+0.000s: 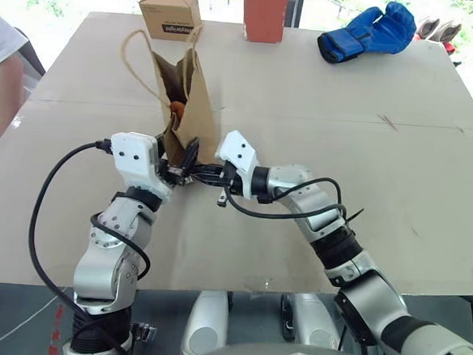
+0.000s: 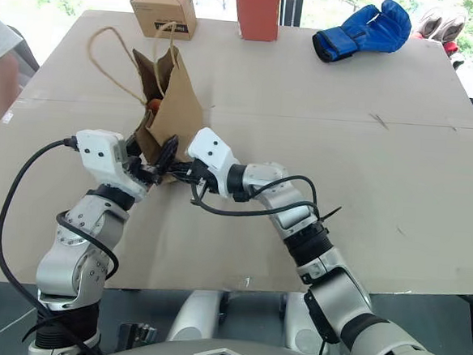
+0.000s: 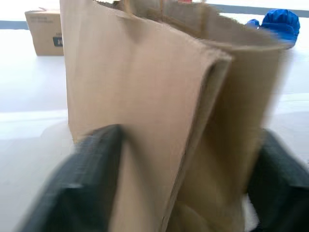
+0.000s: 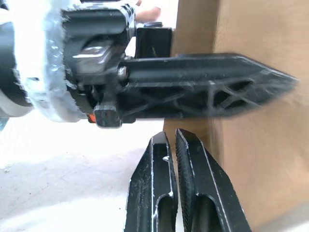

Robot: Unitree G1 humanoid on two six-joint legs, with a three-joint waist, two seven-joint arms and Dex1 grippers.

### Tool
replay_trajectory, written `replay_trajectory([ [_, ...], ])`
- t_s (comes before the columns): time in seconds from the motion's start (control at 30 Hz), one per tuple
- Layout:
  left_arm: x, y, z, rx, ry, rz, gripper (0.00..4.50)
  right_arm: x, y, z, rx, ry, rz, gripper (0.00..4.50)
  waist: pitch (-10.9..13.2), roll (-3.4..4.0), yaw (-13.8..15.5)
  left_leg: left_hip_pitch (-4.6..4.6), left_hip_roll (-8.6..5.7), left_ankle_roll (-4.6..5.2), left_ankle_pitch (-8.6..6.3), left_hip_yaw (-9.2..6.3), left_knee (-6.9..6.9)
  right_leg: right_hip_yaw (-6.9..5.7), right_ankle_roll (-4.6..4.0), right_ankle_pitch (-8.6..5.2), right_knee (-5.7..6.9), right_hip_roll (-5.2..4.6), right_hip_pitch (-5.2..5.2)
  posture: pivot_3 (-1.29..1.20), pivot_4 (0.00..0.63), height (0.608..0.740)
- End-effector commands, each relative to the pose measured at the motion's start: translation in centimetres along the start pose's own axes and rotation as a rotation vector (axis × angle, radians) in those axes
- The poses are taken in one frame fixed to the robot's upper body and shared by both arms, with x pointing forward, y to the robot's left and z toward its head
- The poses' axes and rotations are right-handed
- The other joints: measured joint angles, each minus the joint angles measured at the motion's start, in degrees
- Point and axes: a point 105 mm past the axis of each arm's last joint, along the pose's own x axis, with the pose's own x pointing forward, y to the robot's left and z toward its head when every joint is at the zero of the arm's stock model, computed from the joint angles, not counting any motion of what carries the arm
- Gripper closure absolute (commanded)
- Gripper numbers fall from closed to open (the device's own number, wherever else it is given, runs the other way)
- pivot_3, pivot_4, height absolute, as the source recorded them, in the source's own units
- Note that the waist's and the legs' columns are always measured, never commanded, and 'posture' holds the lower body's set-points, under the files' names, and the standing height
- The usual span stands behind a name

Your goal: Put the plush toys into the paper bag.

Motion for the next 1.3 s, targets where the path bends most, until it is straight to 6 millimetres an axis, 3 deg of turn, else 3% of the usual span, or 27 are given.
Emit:
replay_trajectory([
  [0.03, 0.3, -0.4, 1.8, 0.015, -0.093, -0.041, 3.21, -1.4, -0.2, 2.6, -0.067, -0.092, -0.036, 4.5, 0.0, 0.0, 0.0, 0.0, 0.0, 0.0, 0.0, 0.0, 0.0, 0.0, 0.0, 0.0, 0.0, 0.0, 0.0, 0.0, 0.15, 0.74],
  [0.1, 0.3, -0.4, 2.1, 0.008, -0.111, -0.069, 4.16, -2.6, -0.7, 3.3, -0.118, -0.122, -0.097, 4.5, 0.0, 0.0, 0.1, -0.01, 0.0, 0.0, 0.0, 0.0, 0.0, 0.0, 0.0, 0.0, 0.0, 0.0, 0.0, 0.0, 0.15, 0.74],
  [0.17, 0.5, -0.6, 2.5, 0.008, -0.121, -0.147, 4.49, -4.8, -0.4, 4.0, -0.105, -0.157, -0.081, 4.24, 0.0, 0.0, 0.1, -0.02, 0.0, 0.0, 0.0, 0.0, 0.0, 0.0, 0.0, 0.0, -0.01, 0.0, 0.0, 0.0, 0.15, 0.74],
  [0.3, 1.2, -1.6, 3.4, -0.068, -0.136, -0.399, 4.5, -9.1, 0.6, 4.3, -0.126, -0.149, -0.083, 2.88, 0.0, 0.02, 0.7, -0.01, 0.0, 0.0, 0.0, -0.02, 0.01, -0.01, 0.0, 0.0, 0.01, 0.0, 0.01, 0.0, 0.15, 0.74],
  [0.37, 1.4, -2.6, 3.9, -0.086, -0.117, -0.636, 4.5, -12.6, 1.1, 4.6, -0.126, -0.138, -0.132, 2.33, 0.0, 0.03, 1.0, -0.06, 0.0, 0.0, 0.0, -0.05, 0.02, -0.06, 0.0, -0.01, -0.02, 0.0, 0.02, 0.0, 0.15, 0.74],
  [0.4, 1.4, -3.1, 3.9, -0.051, -0.095, -0.783, 4.5, -14.8, 1.6, 4.4, -0.123, -0.108, -0.155, 1.62, 0.0, 0.03, 1.0, -0.05, 0.0, 0.0, 0.0, -0.01, 0.03, -0.03, 0.0, -0.01, -0.06, -0.02, 0.03, 0.0, 0.15, 0.74],
  [0.47, 1.6, -3.2, 3.6, 0.033, -0.053, -0.995, 4.5, -18.0, 3.0, 4.2, -0.113, -0.045, -0.182, 1.32, 0.1, 0.11, 1.3, -0.09, -0.01, 0.0, 0.0, -0.05, 0.06, -0.11, -0.01, -0.03, -0.06, -0.01, 0.04, 0.0, 0.15, 0.74],
  [0.57, 2.6, -2.7, 3.3, 0.134, -0.011, -1.231, 4.5, -21.1, 4.2, 4.8, -0.108, -0.003, -0.273, 0.03, 0.1, 0.29, 2.3, -0.15, -0.04, 0.01, 0.0, 0.03, 0.11, -0.16, -0.17, -0.19, -0.16, -0.07, 0.11, 0.0, 0.15, 0.74],
  [0.67, 4.0, -2.8, 2.9, 0.228, 0.007, -1.341, 4.5, -23.0, 5.0, 5.1, -0.137, 0.031, -0.365, 0.03, 0.1, 0.29, 2.0, -0.12, -0.04, 0.02, 0.0, 0.01, 0.14, -0.12, -0.17, -0.19, -0.14, -0.05, 0.11, 0.0, 0.15, 0.74],
  [0.87, 7.0, -3.9, 1.9, 0.328, 0.011, -1.355, 4.5, -25.6, 5.9, 4.4, -0.149, 0.126, -0.543, 0.03, 0.1, 0.24, 1.5, -0.19, -0.07, 0.06, -0.01, -0.01, 0.2, -0.02, 0.07, -0.09, -0.16, -0.04, 0.15, 0.0, 0.15, 0.74],
  [1.0, 7.2, -4.4, 1.4, 0.245, 0.001, -1.347, 3.33, -26.4, 5.9, 4.2, -0.14, 0.143, -0.587, 0.0, 0.1, 0.24, 1.1, -0.18, -0.06, 0.07, -0.01, -0.03, 0.25, -0.02, 0.09, -0.09, -0.08, -0.04, 0.15, 0.0, 0.15, 0.74],
  [1.17, 6.6, -3.6, 1.7, 0.19, -0.003, -1.326, 1.41, -27.5, 5.8, 3.8, -0.135, 0.17, -0.596, 0.0, 0.1, 0.24, 1.1, -0.18, -0.06, 0.07, -0.01, -0.04, 0.27, -0.02, 0.1, -0.09, -0.06, -0.03, 0.16, 0.0, 0.15, 0.74],
  [1.27, 5.4, -1.0, 2.8, 0.152, 0.018, -1.196, 0.14, -28.9, 5.7, 3.4, -0.122, 0.212, -0.567, 0.0, 0.1, 0.24, 0.8, -0.15, -0.05, 0.07, -0.01, -0.02, 0.24, 0.02, 0.09, -0.08, -0.06, -0.03, 0.17, 0.0, 0.15, 0.74],
  [1.3, 4.8, -0.3, 3.3, 0.119, 0.034, -1.161, 0.14, -29.3, 5.7, 3.3, -0.116, 0.227, -0.555, 0.0, 0.1, 0.26, 0.6, -0.13, -0.04, 0.07, -0.01, -0.03, 0.25, 0.02, 0.09, -0.08, -0.05, -0.03, 0.17, 0.0, 0.15, 0.74],
])
